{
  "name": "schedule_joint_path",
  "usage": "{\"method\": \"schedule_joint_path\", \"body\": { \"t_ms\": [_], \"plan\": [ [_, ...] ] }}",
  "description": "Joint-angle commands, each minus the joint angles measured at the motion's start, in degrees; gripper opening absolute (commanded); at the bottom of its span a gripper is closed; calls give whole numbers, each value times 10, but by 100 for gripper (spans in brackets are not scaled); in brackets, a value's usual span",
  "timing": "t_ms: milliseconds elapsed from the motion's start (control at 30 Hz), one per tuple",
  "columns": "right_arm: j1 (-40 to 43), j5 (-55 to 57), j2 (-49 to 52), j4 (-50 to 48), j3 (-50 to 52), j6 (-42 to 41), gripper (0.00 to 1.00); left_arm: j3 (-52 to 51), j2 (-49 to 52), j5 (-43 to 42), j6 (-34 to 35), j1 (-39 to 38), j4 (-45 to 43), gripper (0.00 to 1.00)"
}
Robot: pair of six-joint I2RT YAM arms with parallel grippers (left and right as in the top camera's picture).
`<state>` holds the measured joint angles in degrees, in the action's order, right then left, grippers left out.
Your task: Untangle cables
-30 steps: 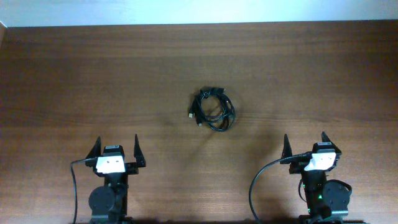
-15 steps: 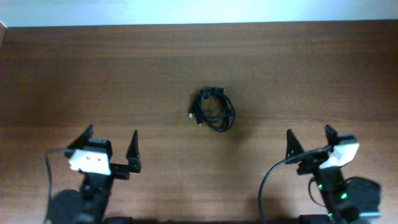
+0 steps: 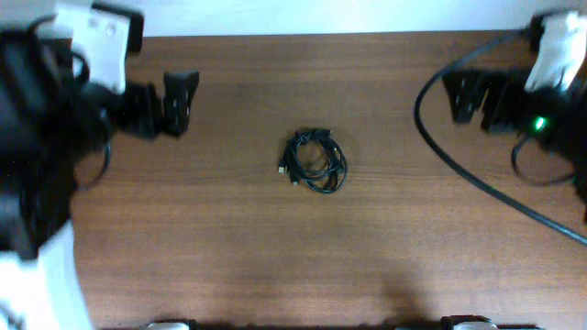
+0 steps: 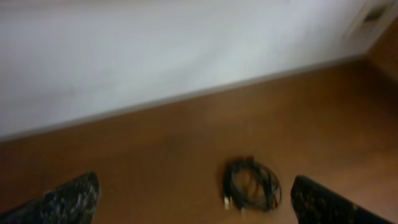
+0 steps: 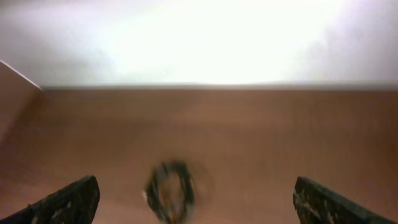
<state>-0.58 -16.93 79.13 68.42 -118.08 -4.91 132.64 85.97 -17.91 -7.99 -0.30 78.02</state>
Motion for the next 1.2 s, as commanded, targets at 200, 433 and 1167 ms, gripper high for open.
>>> {"method": "schedule_joint_path", "body": {
  "t_ms": [200,433,1167],
  "plan": [
    [-2,45,168,63,-190,103,97,180,215,-53,2,-4,2,99],
    [-2,50,291,120,-190,116,92,180,282,-3,13,-11,-6,99],
    [-20,37,302,83,-449,143,88,363,349,-58,48,-64,-112,99]
  ]
}}
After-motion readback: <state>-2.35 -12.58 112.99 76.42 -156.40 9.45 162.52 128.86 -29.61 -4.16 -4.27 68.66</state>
